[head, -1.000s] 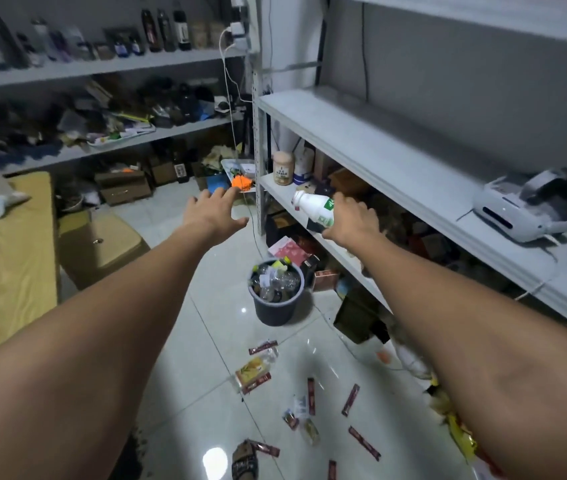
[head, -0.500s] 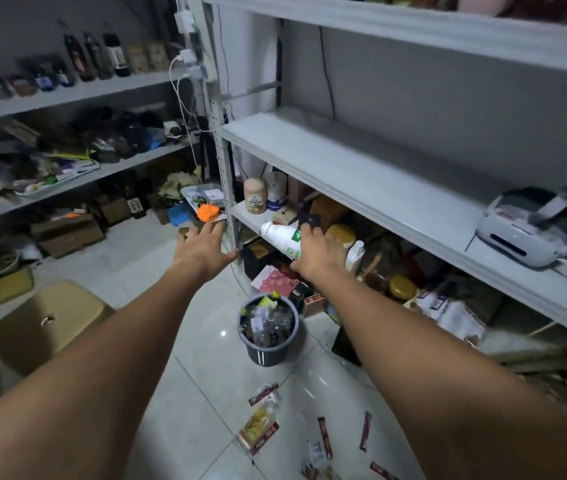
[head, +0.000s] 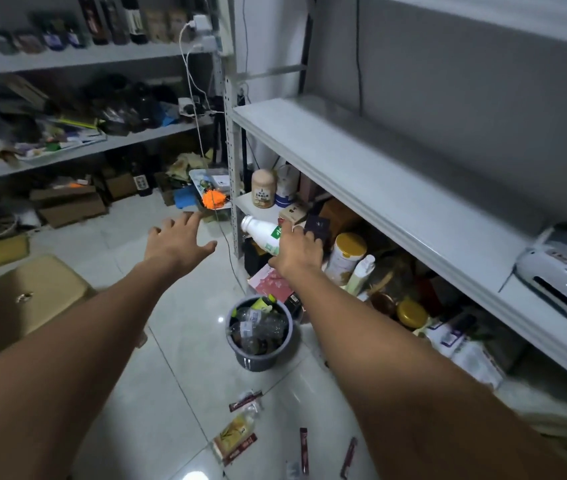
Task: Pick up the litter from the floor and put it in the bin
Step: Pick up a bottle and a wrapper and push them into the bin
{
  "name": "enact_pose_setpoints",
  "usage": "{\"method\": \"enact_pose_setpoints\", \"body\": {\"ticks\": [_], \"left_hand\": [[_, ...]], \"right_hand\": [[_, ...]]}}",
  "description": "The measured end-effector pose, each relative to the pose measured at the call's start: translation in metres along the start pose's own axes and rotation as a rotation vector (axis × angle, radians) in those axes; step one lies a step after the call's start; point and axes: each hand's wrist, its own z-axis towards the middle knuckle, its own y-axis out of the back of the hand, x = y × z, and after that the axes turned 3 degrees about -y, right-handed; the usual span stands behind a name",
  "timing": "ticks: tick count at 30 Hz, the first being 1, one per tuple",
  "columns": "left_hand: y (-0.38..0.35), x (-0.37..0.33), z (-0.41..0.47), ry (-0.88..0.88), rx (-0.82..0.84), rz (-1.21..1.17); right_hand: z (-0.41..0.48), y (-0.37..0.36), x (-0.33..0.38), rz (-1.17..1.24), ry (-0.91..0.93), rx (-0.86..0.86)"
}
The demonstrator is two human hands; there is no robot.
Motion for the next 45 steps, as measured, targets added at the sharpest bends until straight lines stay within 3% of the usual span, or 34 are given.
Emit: {"method": "enact_pose_setpoints", "body": {"ticks": [5, 14, 24, 32, 40, 45], "left_hand": [[-0.073, -0.025, 0.055, 0.031, -0.07, -0.042], [-0.322, -0.006, 0.11, 0.023, -0.097, -0.134], [-0.512, 0.016, 0.164, -0.11, -0.299, -0.079], [-0.578, 0.009, 0.18, -0.238, -0.389, 0.03], [-0.578, -0.024, 0.187, -0.345, -0.34, 0.293], [-0.567, -0.033, 0.188, -0.321, -0.282, 0.287]], "right_hand": [[0.065, -0.069, -0.029, 0.016, 0.009, -0.023], [0.137, -0.3, -0.049, -0.007, 0.08, -0.08], [0.202, -0.489, -0.087, 0.004, 0.104, -0.187], [0.22, -0.56, -0.103, 0.013, 0.191, -0.242], [0.217, -0.541, -0.099, 0.147, 0.305, -0.15], [0.217, -0.533, -0.102, 0.181, 0.359, -0.122]]}}
